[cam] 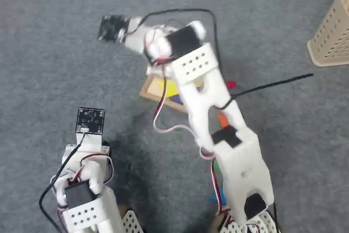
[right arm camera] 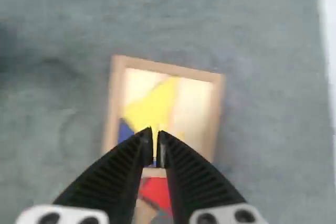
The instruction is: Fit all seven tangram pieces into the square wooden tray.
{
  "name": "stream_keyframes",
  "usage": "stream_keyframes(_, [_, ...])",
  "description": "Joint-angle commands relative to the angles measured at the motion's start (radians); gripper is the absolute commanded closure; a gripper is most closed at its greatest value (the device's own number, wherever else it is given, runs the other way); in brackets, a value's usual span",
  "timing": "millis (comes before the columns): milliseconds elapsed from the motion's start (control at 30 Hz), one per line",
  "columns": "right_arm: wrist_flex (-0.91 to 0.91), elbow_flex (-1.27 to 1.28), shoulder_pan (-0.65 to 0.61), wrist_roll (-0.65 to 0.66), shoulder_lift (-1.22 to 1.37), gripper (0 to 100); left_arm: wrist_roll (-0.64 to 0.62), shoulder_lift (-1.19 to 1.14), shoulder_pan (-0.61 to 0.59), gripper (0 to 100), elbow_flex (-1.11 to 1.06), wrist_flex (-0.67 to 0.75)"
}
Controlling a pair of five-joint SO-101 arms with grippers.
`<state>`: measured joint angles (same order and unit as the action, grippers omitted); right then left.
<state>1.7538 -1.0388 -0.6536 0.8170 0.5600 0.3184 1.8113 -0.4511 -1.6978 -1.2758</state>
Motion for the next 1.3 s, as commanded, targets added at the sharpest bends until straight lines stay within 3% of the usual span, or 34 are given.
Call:
stream_keyframes(0, [0.041,0.192,-0.001,-0.063,-0.143,99.2,-0.005,0.015,-0.003,84,0.013,-0.002])
stream_keyframes(100, [0.012,0.299,0.042,-0.227,-0.128,99.2,-0.005,0.015,-0.003,84,0.013,-0.002])
stream_keyframes(267, [-0.194,0.341,0.133,-0.594,-0.002,99.1,-0.005,0.015,-0.003,84,0.013,-0.002])
stream_keyframes(600, [-0.374,0.216,0.297,-0.996,0.254,82.6,-0.005,0.015,-0.003,84,0.013,-0.002])
stream_keyframes(933, [-0.335,-0.072,0.386,-1.051,0.32,82.4,-0.005,0.015,-0.003,84,0.013,-0.002])
stream_keyframes(1267, [-0.355,-0.069,0.397,-1.054,0.447,76.4,-0.005,0.015,-0.003,84,0.013,-0.002])
